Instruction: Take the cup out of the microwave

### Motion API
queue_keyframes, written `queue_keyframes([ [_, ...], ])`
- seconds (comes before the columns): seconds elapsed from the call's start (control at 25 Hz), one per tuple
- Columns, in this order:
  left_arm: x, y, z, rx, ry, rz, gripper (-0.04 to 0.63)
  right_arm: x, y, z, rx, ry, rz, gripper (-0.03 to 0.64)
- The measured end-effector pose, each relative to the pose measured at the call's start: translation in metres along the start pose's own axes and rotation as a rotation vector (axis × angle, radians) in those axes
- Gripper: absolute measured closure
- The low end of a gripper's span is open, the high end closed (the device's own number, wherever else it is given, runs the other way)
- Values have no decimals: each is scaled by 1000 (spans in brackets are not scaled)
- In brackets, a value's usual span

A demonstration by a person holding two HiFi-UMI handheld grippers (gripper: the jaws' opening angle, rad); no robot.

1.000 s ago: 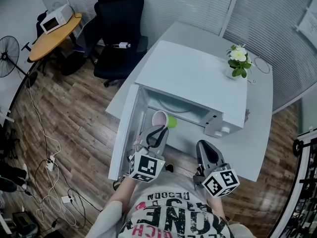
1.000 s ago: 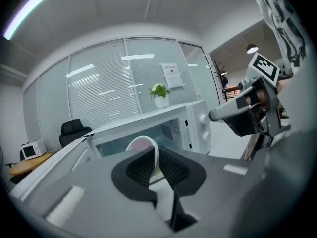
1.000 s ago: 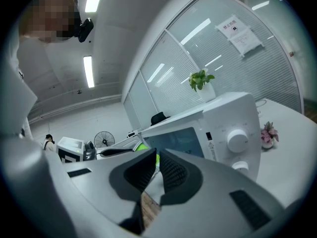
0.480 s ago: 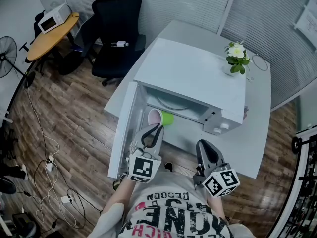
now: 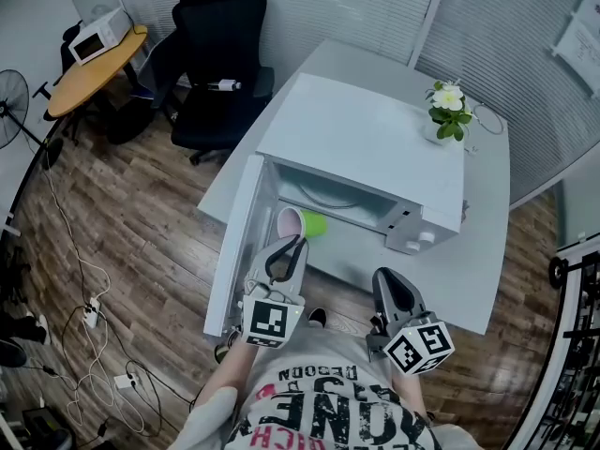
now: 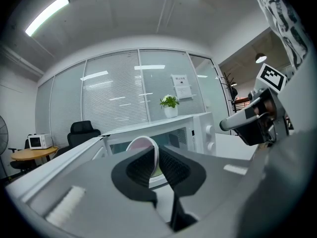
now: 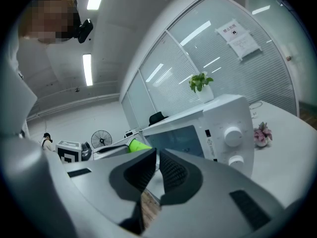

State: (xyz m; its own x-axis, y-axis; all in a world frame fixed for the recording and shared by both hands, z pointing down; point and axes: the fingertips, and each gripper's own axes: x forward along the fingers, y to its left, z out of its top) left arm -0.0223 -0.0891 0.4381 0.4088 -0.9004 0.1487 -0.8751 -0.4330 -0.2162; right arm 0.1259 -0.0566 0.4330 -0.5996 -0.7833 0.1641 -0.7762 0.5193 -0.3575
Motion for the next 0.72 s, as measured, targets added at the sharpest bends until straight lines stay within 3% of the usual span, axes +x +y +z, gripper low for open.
queue_keyframes([
  [0.2,-8,23,-22,25,51,57,557,5,9,-1,2,-2,-29,589],
  [0.32,-13,42,-16,-6,38,67,557,10,21,0,0,3,-32,589],
  [0.48,-17,44,-5,-113,-19,3,557,16,37,-2,6,5,-54,589],
  [0.72,-18,37,2,-103,-73,-126,557,18,52,0,10,-20,-109,589],
])
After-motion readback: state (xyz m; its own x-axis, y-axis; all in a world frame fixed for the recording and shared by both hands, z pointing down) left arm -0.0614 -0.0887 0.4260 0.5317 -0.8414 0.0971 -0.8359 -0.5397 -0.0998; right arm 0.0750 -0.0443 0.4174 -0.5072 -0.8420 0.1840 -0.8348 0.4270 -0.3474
